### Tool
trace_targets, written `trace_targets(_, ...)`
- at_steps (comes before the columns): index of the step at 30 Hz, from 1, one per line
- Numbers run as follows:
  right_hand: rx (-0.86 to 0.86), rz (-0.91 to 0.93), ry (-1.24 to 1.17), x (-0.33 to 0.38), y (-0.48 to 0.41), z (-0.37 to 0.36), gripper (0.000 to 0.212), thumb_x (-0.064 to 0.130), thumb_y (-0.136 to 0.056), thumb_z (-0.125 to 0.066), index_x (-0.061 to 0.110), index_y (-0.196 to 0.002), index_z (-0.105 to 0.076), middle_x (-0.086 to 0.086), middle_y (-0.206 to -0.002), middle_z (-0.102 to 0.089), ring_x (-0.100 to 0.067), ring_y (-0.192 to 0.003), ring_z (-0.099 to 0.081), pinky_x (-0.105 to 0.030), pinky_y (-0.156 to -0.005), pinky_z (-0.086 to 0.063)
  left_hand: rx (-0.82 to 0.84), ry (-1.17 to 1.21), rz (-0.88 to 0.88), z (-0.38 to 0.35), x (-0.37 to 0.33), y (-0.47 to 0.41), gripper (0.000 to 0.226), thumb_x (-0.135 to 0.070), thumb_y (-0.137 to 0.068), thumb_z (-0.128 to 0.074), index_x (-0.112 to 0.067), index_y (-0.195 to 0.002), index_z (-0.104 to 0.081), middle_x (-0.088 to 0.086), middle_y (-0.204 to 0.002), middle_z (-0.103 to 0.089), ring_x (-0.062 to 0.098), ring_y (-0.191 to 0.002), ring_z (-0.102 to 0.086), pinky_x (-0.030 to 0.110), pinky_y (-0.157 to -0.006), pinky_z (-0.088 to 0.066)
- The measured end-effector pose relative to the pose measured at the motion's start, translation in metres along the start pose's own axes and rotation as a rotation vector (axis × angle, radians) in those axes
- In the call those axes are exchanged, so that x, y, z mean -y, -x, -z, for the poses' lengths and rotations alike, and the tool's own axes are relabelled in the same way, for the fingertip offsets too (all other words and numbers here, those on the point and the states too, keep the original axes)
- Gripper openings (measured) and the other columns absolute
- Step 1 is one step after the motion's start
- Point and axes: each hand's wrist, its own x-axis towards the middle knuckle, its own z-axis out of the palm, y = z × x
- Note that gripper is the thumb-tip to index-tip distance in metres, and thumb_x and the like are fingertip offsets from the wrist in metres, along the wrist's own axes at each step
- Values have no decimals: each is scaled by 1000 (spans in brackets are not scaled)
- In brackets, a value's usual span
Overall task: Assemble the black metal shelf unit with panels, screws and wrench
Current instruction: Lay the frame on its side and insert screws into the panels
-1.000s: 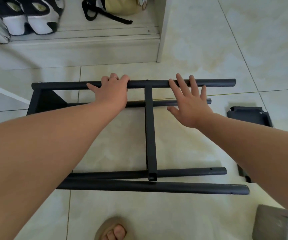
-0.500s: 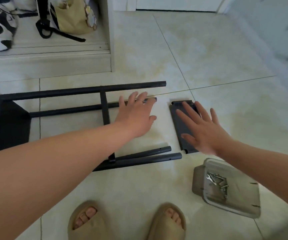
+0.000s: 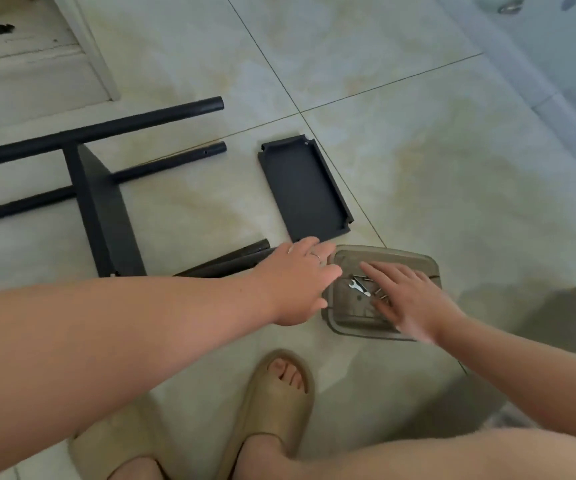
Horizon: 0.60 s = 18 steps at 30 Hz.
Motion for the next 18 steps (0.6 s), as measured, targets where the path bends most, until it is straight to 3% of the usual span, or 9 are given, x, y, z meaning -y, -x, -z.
trace_targets(6, 175, -74, -47, -20, -23, -53, 61, 38, -104, -41, 28, -160, -20, 5, -161, -31, -25, -143, -35, -39, -111, -36, 179, -75, -99, -40, -24, -31, 49, -48, -98, -50, -21, -138, -47, 13, -164, -15, 31, -152, -2, 53, -117, -19)
trace_targets(10, 161, -132, -93, -29, -43, -69, 58, 35, -103, -45, 27, -157, -27, 3, -160, -32, -27, -143, -36, -41, -109, -40, 171, -114, -128, -53, -26, -36, 45, -50, -98, -49, -17, -127, -56, 14, -162, -24, 36, -151, 1, 53, -119, -15)
trace_targets(15, 113, -108, 14, -35, -59, -83, 46, 31, -104, -47, 18, -148, -42, -6, -145, -45, -30, -128, -49, -39, -91, -46, 22, -89, -158, -66, -20, -35, 26, -42, -90, -64, -18, -100, -65, 16, -144, -51, 45, -145, -24, 58, -110, -33)
trace_targets(18, 52, -143, 11, -34, -69, -92, 29, 25, -103, -49, 13, -129, -53, -9, -126, -54, -31, -113, -55, -36, -73, -37, -30, -95, -148, -71, -19, -37, 23, -39, -84, -71, -19, -92, -65, 14, -131, -60, 46, -138, -36, 58, -103, -41)
